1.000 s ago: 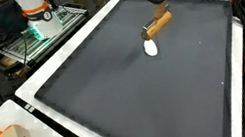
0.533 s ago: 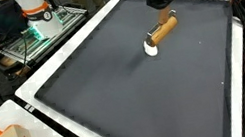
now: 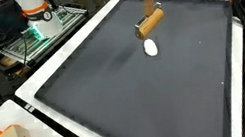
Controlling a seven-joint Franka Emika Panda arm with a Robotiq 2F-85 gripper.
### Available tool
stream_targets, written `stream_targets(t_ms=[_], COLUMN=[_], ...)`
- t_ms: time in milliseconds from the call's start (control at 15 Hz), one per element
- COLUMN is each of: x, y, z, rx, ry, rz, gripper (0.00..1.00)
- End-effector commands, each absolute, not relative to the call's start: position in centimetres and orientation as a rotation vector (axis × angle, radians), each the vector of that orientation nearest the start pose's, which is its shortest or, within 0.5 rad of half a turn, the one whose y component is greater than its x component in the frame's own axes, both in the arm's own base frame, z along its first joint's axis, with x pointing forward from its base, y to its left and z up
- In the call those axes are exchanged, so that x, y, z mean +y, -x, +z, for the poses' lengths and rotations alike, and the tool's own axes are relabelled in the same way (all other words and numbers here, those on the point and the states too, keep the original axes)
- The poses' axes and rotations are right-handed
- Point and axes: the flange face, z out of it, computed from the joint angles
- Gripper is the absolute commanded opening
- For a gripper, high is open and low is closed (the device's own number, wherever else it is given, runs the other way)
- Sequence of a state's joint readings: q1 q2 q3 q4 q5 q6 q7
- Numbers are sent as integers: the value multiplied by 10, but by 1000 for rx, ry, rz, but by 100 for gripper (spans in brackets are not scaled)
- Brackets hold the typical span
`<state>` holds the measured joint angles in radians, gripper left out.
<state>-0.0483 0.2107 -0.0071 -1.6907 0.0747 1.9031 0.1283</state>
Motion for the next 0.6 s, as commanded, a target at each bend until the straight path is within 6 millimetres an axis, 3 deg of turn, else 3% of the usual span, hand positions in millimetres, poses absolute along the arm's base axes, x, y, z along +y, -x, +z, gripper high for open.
stream_targets(t_ms=[0,333,533], x=[-15,1,2], y=[-598,-604,-606], z=[465,441,436], rx=[255,265,263], ry=[3046,3050,3056], rz=[-13,-104,-165], gripper=[22,22,22])
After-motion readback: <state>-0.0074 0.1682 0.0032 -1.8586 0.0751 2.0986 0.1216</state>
